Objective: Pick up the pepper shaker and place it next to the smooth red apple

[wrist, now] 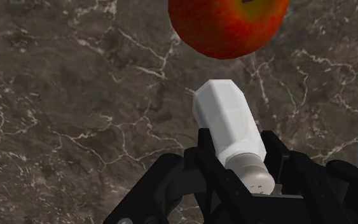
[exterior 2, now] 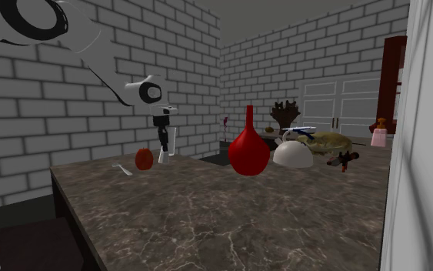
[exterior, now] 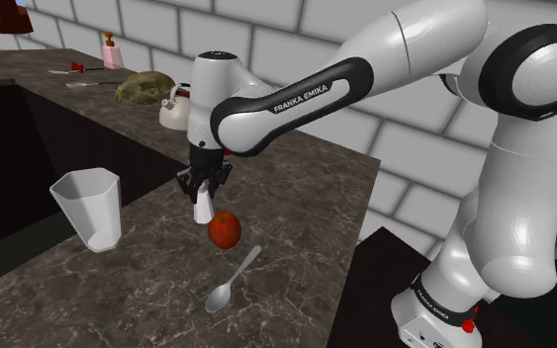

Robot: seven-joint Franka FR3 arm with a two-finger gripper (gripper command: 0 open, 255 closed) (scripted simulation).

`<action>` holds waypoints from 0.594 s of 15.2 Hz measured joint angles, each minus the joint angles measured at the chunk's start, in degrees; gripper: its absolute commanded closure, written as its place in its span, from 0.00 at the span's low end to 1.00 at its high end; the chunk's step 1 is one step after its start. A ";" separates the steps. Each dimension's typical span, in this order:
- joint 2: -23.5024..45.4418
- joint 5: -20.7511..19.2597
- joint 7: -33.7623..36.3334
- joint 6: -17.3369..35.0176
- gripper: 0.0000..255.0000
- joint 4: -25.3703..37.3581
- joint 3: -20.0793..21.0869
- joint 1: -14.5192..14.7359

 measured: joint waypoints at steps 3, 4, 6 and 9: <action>0.27 -0.12 0.14 0.70 1.00 -0.43 -0.02 0.06; 0.30 -0.13 0.16 0.75 1.00 -0.45 -0.02 0.07; 0.31 -0.14 0.18 0.79 1.00 -0.47 -0.02 0.07; 0.31 -0.14 0.18 0.81 0.00 -0.48 -0.02 0.08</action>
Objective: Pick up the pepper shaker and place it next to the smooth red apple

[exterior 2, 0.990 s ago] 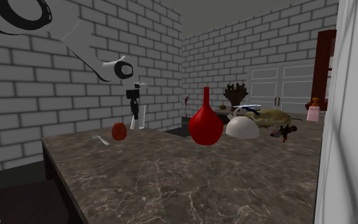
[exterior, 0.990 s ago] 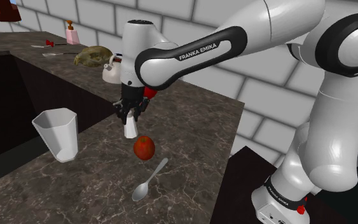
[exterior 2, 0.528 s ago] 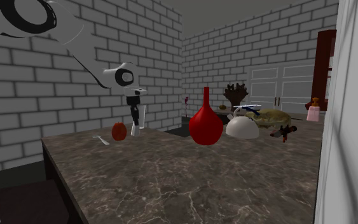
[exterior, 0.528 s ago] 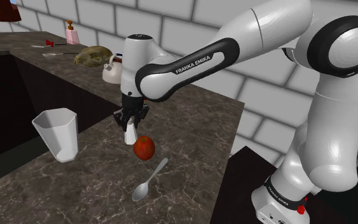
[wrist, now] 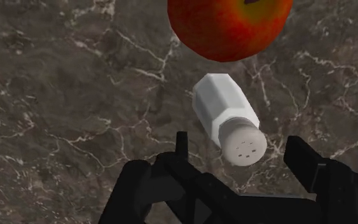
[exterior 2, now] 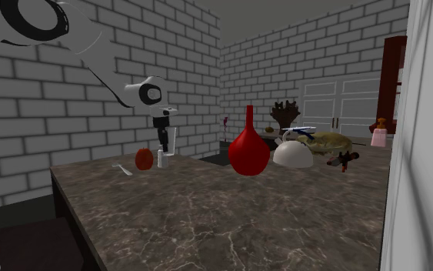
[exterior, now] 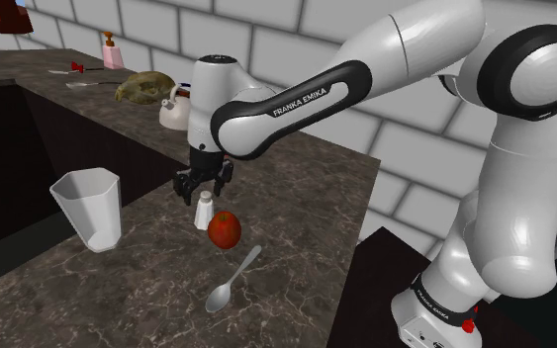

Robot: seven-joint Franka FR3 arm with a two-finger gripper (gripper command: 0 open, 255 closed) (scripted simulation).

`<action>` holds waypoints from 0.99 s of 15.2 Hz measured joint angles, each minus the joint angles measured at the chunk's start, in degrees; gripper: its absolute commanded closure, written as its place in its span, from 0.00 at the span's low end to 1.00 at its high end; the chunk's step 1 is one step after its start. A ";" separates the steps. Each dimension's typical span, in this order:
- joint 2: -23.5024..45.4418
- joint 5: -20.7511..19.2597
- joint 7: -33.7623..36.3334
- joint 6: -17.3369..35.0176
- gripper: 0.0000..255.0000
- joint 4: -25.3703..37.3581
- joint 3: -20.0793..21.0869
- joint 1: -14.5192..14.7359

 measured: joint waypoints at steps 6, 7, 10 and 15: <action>-1.36 0.37 -0.12 -1.66 0.00 0.35 0.17 -0.04; -2.35 0.73 -0.53 -3.12 0.00 0.90 0.23 -0.24; -3.76 1.17 -0.80 -5.56 0.00 1.96 0.37 -0.32; -3.90 1.22 -0.79 -6.02 0.00 2.23 0.40 -0.29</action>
